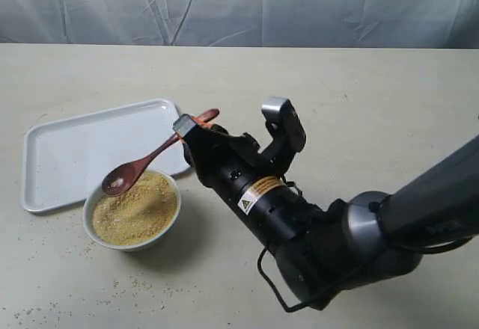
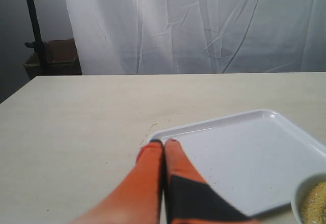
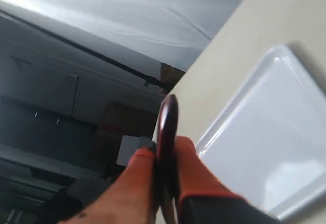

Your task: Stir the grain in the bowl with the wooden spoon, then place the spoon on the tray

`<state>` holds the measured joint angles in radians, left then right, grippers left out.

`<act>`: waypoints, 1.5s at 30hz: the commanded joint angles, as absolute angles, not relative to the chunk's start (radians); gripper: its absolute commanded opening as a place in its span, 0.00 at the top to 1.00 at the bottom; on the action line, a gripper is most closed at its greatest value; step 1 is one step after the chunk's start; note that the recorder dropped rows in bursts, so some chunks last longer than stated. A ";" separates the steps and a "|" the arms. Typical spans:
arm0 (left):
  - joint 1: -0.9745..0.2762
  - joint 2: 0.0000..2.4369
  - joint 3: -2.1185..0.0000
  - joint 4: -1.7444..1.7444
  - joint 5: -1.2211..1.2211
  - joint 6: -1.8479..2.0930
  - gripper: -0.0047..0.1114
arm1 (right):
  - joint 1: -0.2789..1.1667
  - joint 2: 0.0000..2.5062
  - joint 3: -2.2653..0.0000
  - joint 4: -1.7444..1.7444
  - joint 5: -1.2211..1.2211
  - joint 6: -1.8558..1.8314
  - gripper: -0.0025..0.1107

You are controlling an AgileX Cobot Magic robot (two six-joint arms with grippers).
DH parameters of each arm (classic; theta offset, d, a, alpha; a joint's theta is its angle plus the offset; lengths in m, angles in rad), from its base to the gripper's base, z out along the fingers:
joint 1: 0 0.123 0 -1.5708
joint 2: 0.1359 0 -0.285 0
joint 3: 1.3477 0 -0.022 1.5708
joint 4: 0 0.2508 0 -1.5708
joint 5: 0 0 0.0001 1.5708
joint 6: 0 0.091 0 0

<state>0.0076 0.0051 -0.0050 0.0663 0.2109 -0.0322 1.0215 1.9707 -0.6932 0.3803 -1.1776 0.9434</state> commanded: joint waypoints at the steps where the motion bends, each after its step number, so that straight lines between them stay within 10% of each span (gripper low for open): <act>1: 0.008 0.000 0.000 0.067 0.206 -0.033 0.96 | 1.019 1.878 -0.684 0.315 -1.149 0.648 0.98; 14: 0.008 0.000 0.000 0.067 0.204 -0.033 0.96 | 1.019 1.797 -0.701 0.299 -0.916 0.019 0.98; 45: 0.008 0.000 0.000 0.067 0.204 -0.033 0.96 | 1.083 1.810 -0.819 0.179 -0.834 0.131 0.98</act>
